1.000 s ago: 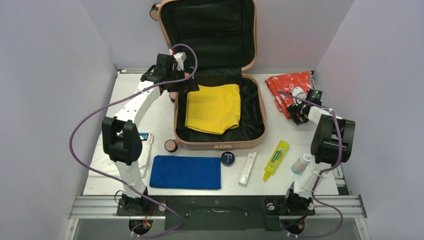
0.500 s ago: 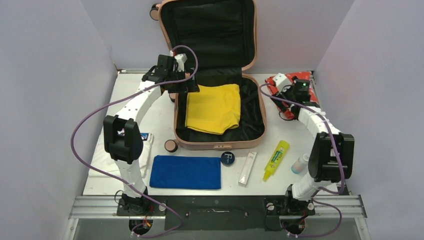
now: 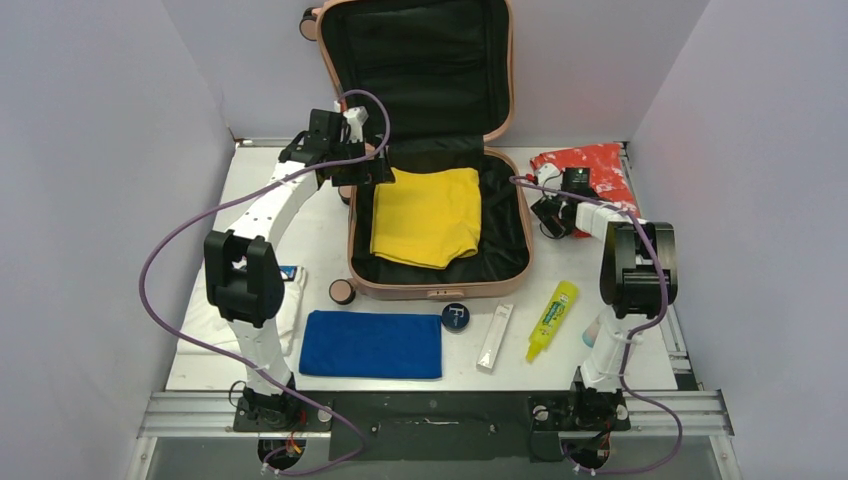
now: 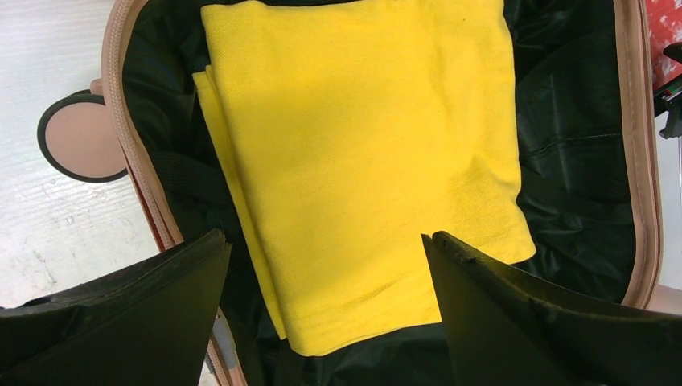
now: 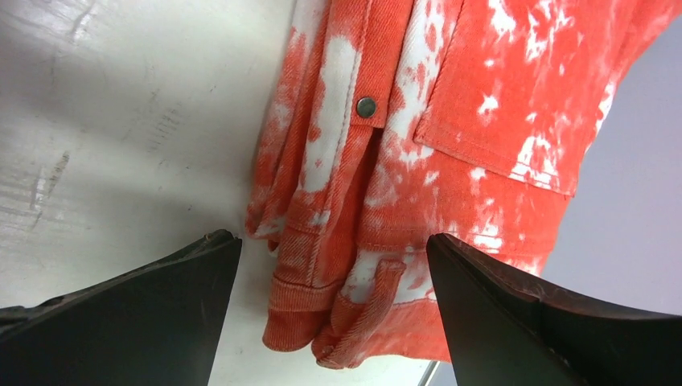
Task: Pack the luggage
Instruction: Pick up the clothes from the corner of the board.
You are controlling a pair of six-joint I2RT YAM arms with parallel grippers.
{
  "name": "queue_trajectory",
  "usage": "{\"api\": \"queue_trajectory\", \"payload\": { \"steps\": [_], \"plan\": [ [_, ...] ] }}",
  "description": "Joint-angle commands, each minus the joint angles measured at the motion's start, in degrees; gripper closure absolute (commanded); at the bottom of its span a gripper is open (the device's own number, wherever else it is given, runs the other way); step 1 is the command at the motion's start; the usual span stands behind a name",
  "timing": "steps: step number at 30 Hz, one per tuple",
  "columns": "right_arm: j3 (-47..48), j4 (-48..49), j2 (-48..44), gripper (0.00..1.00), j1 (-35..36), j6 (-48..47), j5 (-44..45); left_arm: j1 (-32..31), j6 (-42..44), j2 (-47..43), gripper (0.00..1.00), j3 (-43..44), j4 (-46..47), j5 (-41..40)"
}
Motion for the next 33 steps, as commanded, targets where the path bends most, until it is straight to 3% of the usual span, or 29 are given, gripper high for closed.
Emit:
{"api": "queue_trajectory", "payload": {
  "steps": [1,7,9,10,14,20,21,22,29,33],
  "plan": [
    [0.7,1.9,1.1,0.10,0.3,1.7,5.8,0.8,-0.1,-2.8,0.04,-0.1,2.8,1.0],
    [-0.8,5.1,4.2,0.10,3.4,1.1,11.2,1.0,-0.3,-2.7,0.04,-0.5,3.0,1.1],
    [-0.1,4.2,5.2,0.03,3.5,1.4,11.1,1.0,-0.4,-2.7,0.04,-0.7,3.2,1.1],
    [0.5,3.1,5.6,0.07,3.5,1.9,10.7,1.1,-0.5,-2.7,0.04,-0.8,3.2,1.1],
    [2.8,-0.6,6.4,0.51,2.2,4.1,7.0,1.2,-0.8,-2.5,0.04,-1.0,3.6,1.3],
    [4.7,-4.3,7.8,0.74,0.9,5.5,4.9,1.2,-0.9,-2.4,0.04,-0.9,3.7,1.7],
    [5.0,-4.8,7.9,0.80,0.9,5.7,4.6,1.2,-0.9,-2.3,0.04,-0.8,3.7,1.7],
    [5.3,-5.3,7.9,0.92,0.9,5.9,4.3,1.3,-0.9,-2.3,0.04,-0.7,3.7,1.8],
    [4.6,-6.3,0.8,0.95,-1.6,6.8,0.9,1.3,-1.1,-2.1,0.04,-0.2,4.2,3.3],
    [7.8,-9.6,-3.9,0.95,-5.1,9.4,-8.5,1.1,-1.6,-1.4,0.04,0.2,5.9,9.2]
  ]
}}
